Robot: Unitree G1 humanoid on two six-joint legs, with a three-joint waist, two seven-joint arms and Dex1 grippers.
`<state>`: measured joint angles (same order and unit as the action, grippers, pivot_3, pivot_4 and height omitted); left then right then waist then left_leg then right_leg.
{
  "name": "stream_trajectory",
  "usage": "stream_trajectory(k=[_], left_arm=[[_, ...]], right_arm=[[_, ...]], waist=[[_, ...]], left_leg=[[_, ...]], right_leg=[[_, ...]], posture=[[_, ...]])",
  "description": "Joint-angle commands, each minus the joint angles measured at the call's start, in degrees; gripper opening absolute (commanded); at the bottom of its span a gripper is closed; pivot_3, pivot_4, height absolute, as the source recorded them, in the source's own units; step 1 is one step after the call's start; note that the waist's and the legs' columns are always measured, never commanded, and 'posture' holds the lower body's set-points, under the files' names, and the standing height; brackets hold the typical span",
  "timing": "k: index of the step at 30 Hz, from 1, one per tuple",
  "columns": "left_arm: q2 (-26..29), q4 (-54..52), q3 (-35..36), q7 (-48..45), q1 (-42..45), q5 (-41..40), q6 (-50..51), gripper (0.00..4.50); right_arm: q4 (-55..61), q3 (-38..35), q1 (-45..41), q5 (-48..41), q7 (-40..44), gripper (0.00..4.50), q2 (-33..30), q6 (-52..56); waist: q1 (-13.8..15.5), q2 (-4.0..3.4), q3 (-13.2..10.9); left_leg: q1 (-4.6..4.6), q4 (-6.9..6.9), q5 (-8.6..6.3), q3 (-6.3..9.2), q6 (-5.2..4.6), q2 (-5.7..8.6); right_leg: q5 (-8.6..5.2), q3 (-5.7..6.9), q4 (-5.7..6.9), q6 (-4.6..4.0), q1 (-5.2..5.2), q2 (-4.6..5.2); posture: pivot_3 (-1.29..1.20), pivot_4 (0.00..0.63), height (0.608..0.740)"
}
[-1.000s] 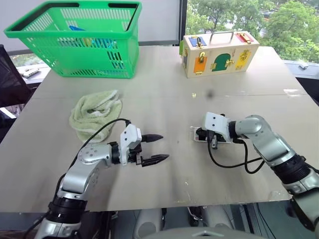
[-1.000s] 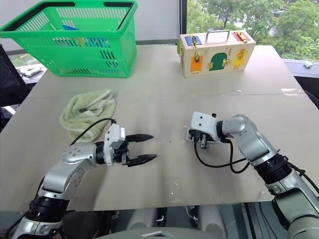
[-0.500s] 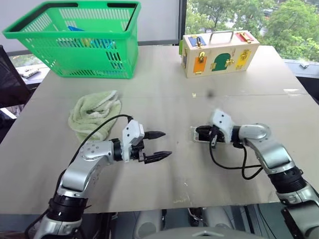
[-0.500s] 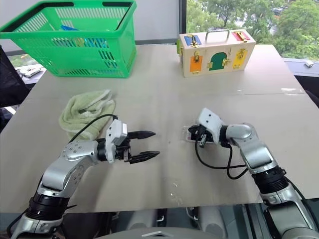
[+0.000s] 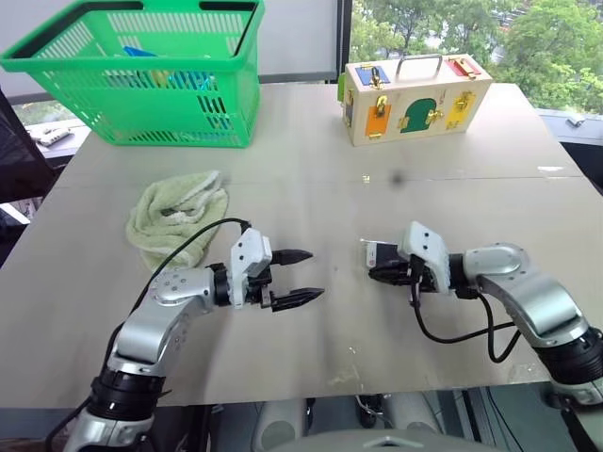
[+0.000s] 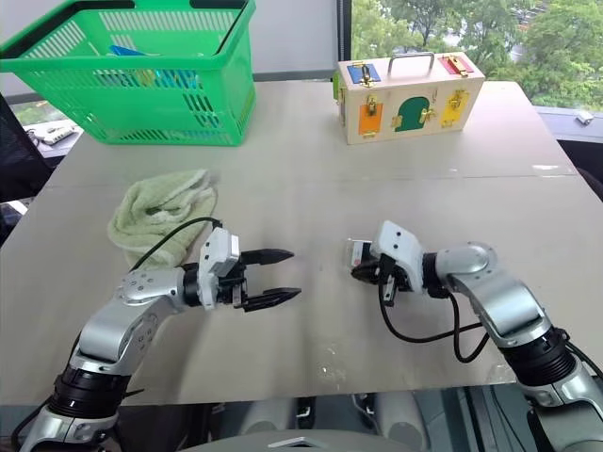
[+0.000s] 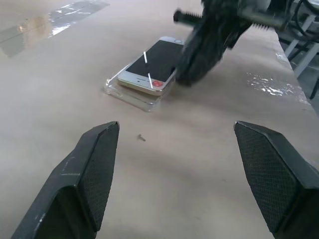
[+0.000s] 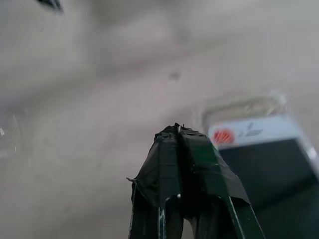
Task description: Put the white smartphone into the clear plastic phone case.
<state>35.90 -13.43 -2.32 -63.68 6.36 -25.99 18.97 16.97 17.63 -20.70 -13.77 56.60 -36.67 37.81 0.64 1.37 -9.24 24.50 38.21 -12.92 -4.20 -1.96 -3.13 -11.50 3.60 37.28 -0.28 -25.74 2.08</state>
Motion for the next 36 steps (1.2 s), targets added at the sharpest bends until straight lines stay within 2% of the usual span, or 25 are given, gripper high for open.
stream_trajectory(k=[1, 5, 10, 13, 20, 36], left_arm=[[0.5, 0.8, 0.9, -0.8, -0.4, 0.1, -2.6, 3.78], [0.6, 0.6, 0.8, -0.6, -0.8, 0.0, -3.1, 3.78], [0.8, 0.1, 0.9, -0.1, -1.4, -0.1, -3.2, 3.78], [0.9, -1.0, 0.8, 0.4, -1.1, -0.4, -2.3, 3.78], [0.6, -1.3, 0.1, 0.9, -1.0, -0.3, -2.1, 3.78], [0.6, 2.4, 0.2, -1.1, -1.2, 0.4, -4.7, 3.78]], right_arm=[[-2.6, 0.9, -1.1, 2.2, -0.4, 0.06, 0.1, -3.7], [-3.9, 0.4, -1.3, 1.7, -0.6, 0.06, 1.2, -4.3], [0.9, -3.4, -1.2, -5.8, 1.0, 0.06, 2.5, 0.5], [1.7, -4.4, -1.6, -6.6, -0.9, 0.06, 2.9, 2.0], [-0.6, -2.5, -2.9, -2.4, -4.8, 0.06, 1.8, 3.1], [-9.8, 4.7, -4.1, 1.6, -4.3, 0.06, 2.2, 7.0]], waist=[[0.1, 0.00, 0.0], [0.1, 0.00, 0.0], [0.1, -0.03, 0.0], [0.2, -0.04, 0.0], [0.1, -0.04, 0.0], [0.1, 0.00, 0.1]], left_leg=[[0.02, 0.00, 0.00, 0.03, 0.00, 0.00], [0.05, 0.01, 0.00, 0.07, 0.00, 0.00], [0.07, 0.01, 0.00, 0.07, 0.00, 0.00], [0.10, 0.01, 0.00, 0.11, 0.00, -0.02], [0.12, 0.01, 0.00, 0.10, 0.00, 0.00], [-0.02, 0.02, 0.00, 0.09, 0.00, -0.01]], right_leg=[[0.00, 0.03, 0.00, 0.00, -0.01, -0.03], [0.00, 0.07, -0.01, 0.00, -0.01, -0.06], [0.00, 0.06, -0.01, 0.00, -0.01, -0.05], [0.00, 0.11, -0.05, 0.00, -0.01, -0.05], [0.00, 0.11, -0.08, 0.00, -0.01, -0.02], [0.01, 0.10, -0.07, 0.00, 0.11, -0.05]], posture=[[0.00, 0.150, 0.740], [0.00, 0.150, 0.740], [0.00, 0.150, 0.740], [0.00, 0.150, 0.740], [0.00, 0.150, 0.740], [0.00, 0.150, 0.740]])
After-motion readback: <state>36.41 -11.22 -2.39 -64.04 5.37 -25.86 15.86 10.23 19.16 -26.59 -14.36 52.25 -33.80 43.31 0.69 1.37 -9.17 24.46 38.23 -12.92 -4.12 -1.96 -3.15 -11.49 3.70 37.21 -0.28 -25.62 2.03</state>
